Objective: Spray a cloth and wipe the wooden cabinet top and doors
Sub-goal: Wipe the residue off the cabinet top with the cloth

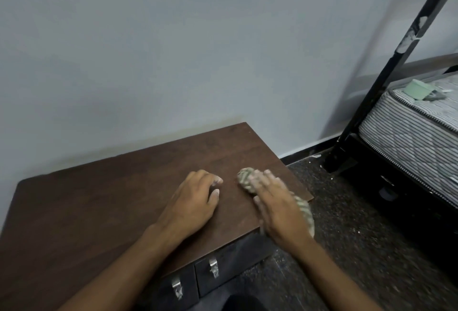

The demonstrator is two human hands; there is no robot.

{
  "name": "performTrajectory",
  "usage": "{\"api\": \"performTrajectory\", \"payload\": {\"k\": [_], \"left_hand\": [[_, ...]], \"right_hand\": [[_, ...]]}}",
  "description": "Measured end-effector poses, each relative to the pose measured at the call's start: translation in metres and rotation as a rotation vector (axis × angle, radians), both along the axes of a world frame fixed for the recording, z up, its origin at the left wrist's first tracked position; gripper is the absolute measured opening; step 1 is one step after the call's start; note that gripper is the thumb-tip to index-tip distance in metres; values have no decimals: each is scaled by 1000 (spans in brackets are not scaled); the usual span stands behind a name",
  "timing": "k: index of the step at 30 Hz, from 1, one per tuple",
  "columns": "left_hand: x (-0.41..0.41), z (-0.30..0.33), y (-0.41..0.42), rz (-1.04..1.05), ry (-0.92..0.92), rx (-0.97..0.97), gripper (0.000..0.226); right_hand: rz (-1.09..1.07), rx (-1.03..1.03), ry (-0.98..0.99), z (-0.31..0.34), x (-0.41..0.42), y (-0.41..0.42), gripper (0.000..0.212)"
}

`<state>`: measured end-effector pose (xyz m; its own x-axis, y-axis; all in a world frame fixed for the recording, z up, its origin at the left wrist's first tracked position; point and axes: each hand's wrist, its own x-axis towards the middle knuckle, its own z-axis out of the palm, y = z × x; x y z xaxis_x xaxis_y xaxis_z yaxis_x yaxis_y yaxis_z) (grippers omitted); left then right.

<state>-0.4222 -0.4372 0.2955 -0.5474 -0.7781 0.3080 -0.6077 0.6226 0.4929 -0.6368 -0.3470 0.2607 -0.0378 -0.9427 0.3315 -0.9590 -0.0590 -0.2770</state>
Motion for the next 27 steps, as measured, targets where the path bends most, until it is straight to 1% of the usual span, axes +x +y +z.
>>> {"api": "performTrajectory", "payload": {"k": [3, 5, 7, 10, 12, 15, 18, 21, 23, 27], "left_hand": [[-4, 6, 8, -13, -20, -18, 22], [6, 10, 16, -3, -24, -12, 23], [27, 12, 30, 21, -7, -1, 22], [62, 8, 55, 90, 34, -22, 20], [83, 2, 71, 141, 59, -43, 20], [107, -1, 88, 246, 102, -60, 21], [127, 1, 103, 352, 131, -42, 23], [145, 2, 115, 395, 139, -57, 22], [158, 0, 121, 432, 138, -68, 21], [190, -9, 138, 589, 162, -93, 21]], "right_hand": [[213, -3, 92, 1, 17, 4, 49], [208, 0, 70, 0, 1, 2, 49], [164, -48, 21, -3, -14, 2, 46], [153, -140, 42, -8, -13, 4, 43], [200, -203, 57, -9, -1, 4, 42], [256, -238, 100, -14, 27, 3, 47], [311, -231, 88, -19, 78, 4, 52], [380, -274, 96, -24, 133, 5, 56], [418, -319, 103, -27, 164, 7, 55], [474, -378, 141, -29, 228, 11, 49]]}}
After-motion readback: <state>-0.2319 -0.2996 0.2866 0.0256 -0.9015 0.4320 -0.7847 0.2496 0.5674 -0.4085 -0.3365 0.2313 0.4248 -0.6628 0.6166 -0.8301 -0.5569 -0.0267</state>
